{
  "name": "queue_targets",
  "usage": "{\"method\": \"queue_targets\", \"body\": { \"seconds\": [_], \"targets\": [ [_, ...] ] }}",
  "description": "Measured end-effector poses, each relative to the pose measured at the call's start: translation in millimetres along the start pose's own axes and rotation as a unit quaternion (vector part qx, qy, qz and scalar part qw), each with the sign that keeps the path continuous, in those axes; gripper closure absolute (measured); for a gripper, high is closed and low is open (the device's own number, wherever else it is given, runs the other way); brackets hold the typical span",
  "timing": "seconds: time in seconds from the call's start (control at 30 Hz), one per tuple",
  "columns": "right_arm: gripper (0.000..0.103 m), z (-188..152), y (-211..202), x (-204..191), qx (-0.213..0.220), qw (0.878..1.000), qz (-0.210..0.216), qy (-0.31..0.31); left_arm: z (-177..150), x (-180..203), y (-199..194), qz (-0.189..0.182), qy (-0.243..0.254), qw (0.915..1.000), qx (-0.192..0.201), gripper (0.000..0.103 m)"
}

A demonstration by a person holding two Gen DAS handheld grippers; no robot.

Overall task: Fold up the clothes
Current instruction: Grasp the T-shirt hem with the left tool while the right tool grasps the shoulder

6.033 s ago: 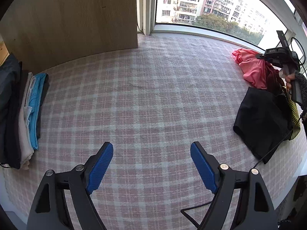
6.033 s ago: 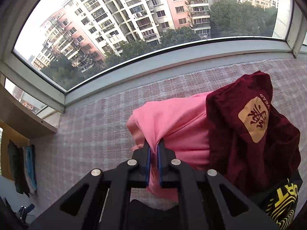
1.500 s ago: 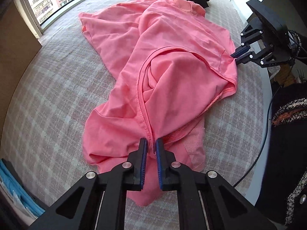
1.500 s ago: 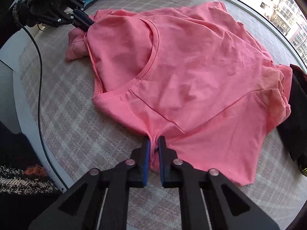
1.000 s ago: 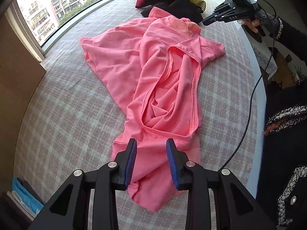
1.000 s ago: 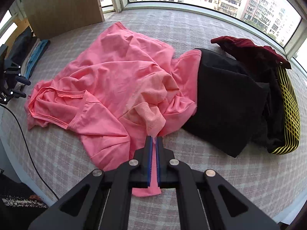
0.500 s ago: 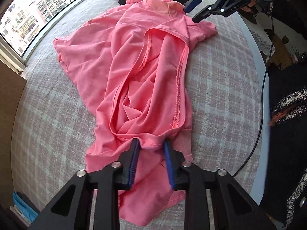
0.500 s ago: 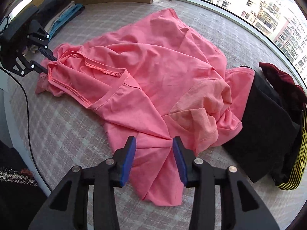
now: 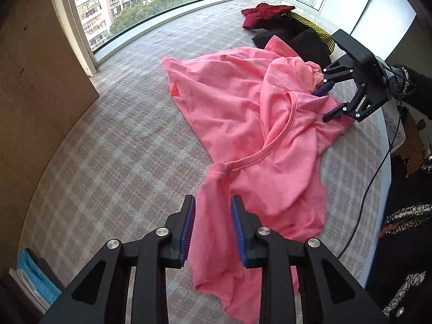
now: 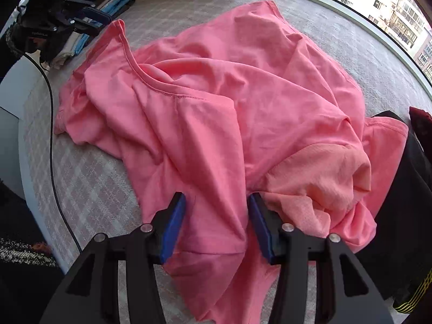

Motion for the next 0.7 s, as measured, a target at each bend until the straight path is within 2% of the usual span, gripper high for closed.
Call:
{"method": "queue_targets", "body": {
  "seconds": [0.1, 0.2, 0.33, 0.37, 0.43, 0.47, 0.5, 0.57, 0.67, 0.7],
  "targets": [
    [0.055, 2, -3, 7, -0.006, 0.999, 0.028, 0.02, -13, 2, 1, -0.001, 0.0, 0.9999, -0.013, 0.055],
    [0.055, 4, -5, 9, -0.013, 0.998, 0.049, 0.03, -18, 5, 14, 0.0, 0.009, 0.9992, -0.038, 0.054],
    [0.055, 7, -7, 13, -0.016, 0.996, 0.075, 0.051, -15, 14, 38, -0.029, 0.02, 0.9976, -0.061, 0.055],
    [0.055, 7, -8, 14, -0.015, 0.995, 0.081, 0.055, -16, 16, 45, -0.028, 0.027, 0.9968, -0.07, 0.059],
    [0.055, 5, -11, 12, -0.011, 0.994, 0.089, 0.057, -19, 17, 54, -0.02, 0.03, 0.9953, -0.091, 0.097],
    [0.055, 4, -12, 11, -0.009, 0.994, 0.092, 0.058, -21, 16, 54, -0.014, 0.025, 0.9952, -0.094, 0.102],
    [0.057, 3, -14, 10, -0.007, 0.993, 0.099, 0.059, -22, 15, 50, -0.015, 0.019, 0.996, -0.086, 0.1],
    [0.074, 3, -19, 9, -0.005, 0.991, 0.121, 0.061, -24, 14, 39, -0.013, 0.01, 0.9976, -0.068, 0.101],
    [0.075, 7, -25, 4, -0.004, 0.993, 0.109, 0.052, -27, 12, 21, -0.008, -0.005, 0.9992, -0.039, 0.098],
    [0.073, 10, -26, 5, -0.004, 0.994, 0.098, 0.05, -29, 10, 17, -0.014, -0.014, 0.9992, -0.035, 0.088]
  ]
}}
Point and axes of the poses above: each gripper's, at about its wrist camera, not at the fingertips, and y roughly the way its jaws point, x to its right, z to its top, the point moved 4 cm from there along y, roughly the way its jaws point, and after that the axes turned 8 degrees about y, right-handed, at the moved point
